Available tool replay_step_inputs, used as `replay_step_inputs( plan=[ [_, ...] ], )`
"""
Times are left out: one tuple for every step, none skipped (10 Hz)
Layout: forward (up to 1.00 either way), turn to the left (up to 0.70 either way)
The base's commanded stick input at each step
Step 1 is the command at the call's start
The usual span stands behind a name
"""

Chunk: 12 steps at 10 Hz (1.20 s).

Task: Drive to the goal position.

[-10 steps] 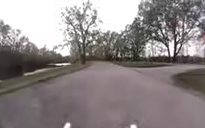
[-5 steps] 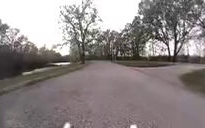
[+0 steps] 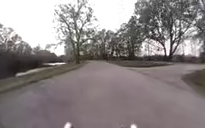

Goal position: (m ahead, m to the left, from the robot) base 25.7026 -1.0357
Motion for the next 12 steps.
replay_step_inputs(
  plan=[
    [1.0, 0.0],
    [1.0, 0.0],
    [1.0, 0.0],
    [1.0, 0.0],
    [1.0, 0.0],
    [1.0, 0.0],
    [1.0, 0.0],
    [1.0, 0.0],
    [1.0, 0.0],
    [1.0, 0.0],
    [1.0, 0.0],
    [1.0, 0.0]
  ],
)
